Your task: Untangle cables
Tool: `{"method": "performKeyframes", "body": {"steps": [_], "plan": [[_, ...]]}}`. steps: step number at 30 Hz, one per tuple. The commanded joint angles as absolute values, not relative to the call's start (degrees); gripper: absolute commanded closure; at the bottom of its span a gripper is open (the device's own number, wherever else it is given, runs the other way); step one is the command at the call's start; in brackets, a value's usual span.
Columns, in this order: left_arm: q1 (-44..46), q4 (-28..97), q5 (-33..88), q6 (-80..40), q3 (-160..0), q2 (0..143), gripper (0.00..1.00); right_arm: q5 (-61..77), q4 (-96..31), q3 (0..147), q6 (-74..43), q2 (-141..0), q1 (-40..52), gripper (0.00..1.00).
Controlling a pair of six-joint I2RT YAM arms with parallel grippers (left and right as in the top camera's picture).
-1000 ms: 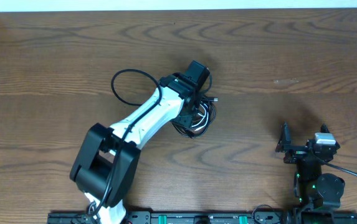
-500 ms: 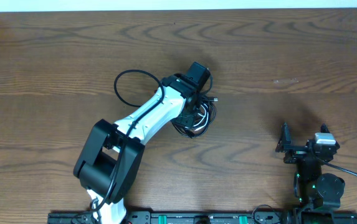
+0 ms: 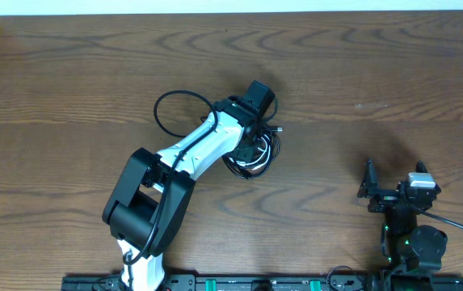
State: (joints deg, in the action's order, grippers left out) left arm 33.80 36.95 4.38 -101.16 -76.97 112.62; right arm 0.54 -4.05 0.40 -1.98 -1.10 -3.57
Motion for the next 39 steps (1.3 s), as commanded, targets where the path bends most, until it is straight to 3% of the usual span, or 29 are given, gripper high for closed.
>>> {"method": "performKeyframes", "body": {"steps": [1,13,25,34,39], "plan": [[33.6,37.2,3.0,-100.6,-76.8,113.1,0.92,0.2,-4.3,0.3,-2.5,-1.1,-3.7,0.01],[32.3,37.2,3.9,-77.3,-76.8,109.8,0.92,0.2,-4.3,0.3,-2.5,-1.1,-3.7,0.01],[30.6,35.7,4.4,-44.1,-77.1,88.6,0.92,0.2,-4.3,0.3,-2.5,-1.1,-3.7,0.01],[30.5,29.8,22.1,-17.1,-77.1,78.9,0.92,0.2,-4.3,0.3,-2.5,-1.1,-3.7,0.01],[30.5,33.1,30.4,-2.5,-77.1,79.3,0.93,0.2,-4.3,0.3,-2.5,-1.1,-3.7,0.01]]}}
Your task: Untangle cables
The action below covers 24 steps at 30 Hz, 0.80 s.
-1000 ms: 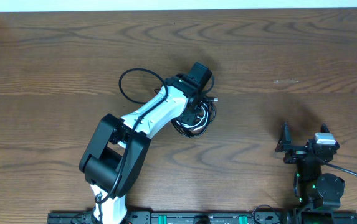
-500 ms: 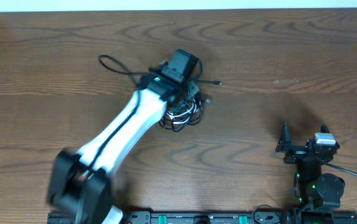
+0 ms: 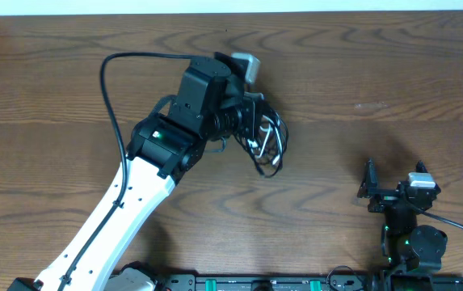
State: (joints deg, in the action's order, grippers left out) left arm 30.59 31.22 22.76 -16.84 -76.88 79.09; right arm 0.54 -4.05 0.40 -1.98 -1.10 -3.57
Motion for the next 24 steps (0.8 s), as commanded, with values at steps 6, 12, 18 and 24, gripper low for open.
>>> {"method": "performKeyframes", "body": {"steps": [6,12,18,24], "plan": [[30.6,39.8,17.3,-9.9,-77.0,82.9,0.93,0.2,-4.3,0.3,-2.5,-1.1,-3.7,0.01],[30.5,48.1,0.9,-32.2,-77.0,91.9,0.92,0.2,-4.3,0.3,-2.5,-1.1,-3.7,0.01],[30.6,48.4,-3.4,-39.2,-77.0,101.8,0.93,0.2,-4.3,0.3,-2.5,-1.1,-3.7,0.01],[30.5,48.6,-3.0,-32.6,-77.7,104.0,0.92,0.2,-4.3,0.3,-2.5,-1.1,-3.7,0.01]]}}
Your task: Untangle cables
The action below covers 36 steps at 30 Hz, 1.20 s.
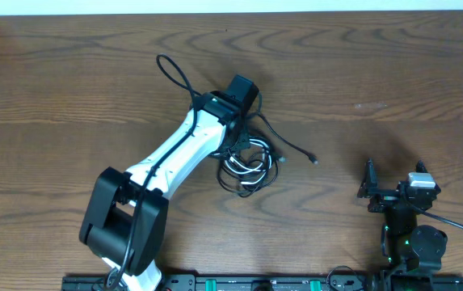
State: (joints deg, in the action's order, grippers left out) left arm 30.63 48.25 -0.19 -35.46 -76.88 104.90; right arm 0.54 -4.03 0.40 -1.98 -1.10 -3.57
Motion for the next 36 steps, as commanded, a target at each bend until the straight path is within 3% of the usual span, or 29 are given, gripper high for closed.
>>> {"method": "performKeyframes", "body": {"steps": [1,5,11,17,36], "plan": [[30.2,49.1,-4.0,-30.5,-78.7,103.6,0.93,0.2,-4.3,0.3,-2.5,-1.1,-3.7,0.01],[29.2,51.1,-8.7,-26.3,-84.9,100.1,0.92,0.2,-4.3,0.3,-2.5,-1.1,-3.7,0.01],[29.3,47.0,-5.8,-18.4,-94.0,89.6,0.92,0.2,-4.3,0.3,-2.5,-1.1,-3.7,0.01],[29.3,40.4,-3.4,-19.0,-94.2,79.1,0.92,0.2,-4.3,0.3,-2.5,-1.1,-3.7,0.01],[29.3,48.6,-1.5,-25.0,-94.0,80.5,0.92,0.2,-4.3,0.3,-2.5,-1.1,-3.7,0.01]]}}
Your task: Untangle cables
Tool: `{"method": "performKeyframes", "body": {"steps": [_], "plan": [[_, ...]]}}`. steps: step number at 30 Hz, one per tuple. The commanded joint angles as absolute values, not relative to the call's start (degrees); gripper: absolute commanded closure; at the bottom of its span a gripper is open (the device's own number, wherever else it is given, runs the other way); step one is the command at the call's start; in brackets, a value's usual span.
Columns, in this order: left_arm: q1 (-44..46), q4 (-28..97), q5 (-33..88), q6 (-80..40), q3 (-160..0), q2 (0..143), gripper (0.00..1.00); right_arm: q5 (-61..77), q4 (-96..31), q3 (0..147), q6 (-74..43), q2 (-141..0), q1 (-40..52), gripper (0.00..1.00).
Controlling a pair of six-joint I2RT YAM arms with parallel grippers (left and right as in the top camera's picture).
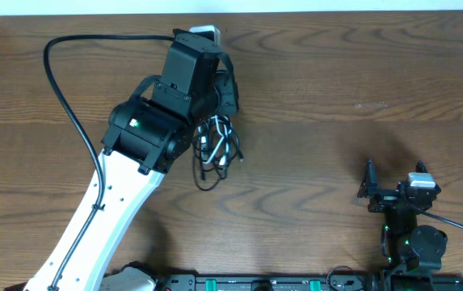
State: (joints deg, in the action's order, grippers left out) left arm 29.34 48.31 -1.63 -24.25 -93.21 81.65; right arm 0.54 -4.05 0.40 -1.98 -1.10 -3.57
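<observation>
A tangle of black and white cables (213,150) hangs in loops just below my left gripper (225,95), which is shut on its upper end. The left arm is raised high over the table's middle left, and its wrist hides the fingertips and the top of the bundle. The lowest loop reaches to about the table's centre line. My right gripper (369,187) sits folded near the front right, far from the cables, with its fingers seen edge-on.
The brown wooden table (360,73) fills the view. The left arm's own black lead (69,121) arcs out to the left. A black rail (263,283) with the arm bases runs along the front edge.
My left arm has risen and swung back. The cable bundle, which lay spread on the table with one end trailing right, now hangs gathered under the gripper, further left.
My left gripper was low at the bundle on the table. Then the arm was raised with the cables hanging from it. Then it was low again, the cables lying looser with a free end out to the right. Now they hang lifted again. The right arm stayed parked.
</observation>
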Motion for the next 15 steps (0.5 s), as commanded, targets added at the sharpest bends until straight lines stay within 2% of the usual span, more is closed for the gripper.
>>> {"method": "performKeyframes", "body": {"steps": [1,7,15], "plan": [[29.3,49.1,-1.5,-25.3,-94.0,80.5,0.93,0.2,-4.3,0.3,-2.5,-1.1,-3.7,0.01],[29.3,49.6,1.0,-26.0,-94.0,80.5,0.92,0.2,-4.3,0.3,-2.5,-1.1,-3.7,0.01],[29.3,50.1,0.9,-33.4,-94.0,80.5,0.93,0.1,-4.1,0.3,-2.5,-1.1,-3.7,0.01]]}}
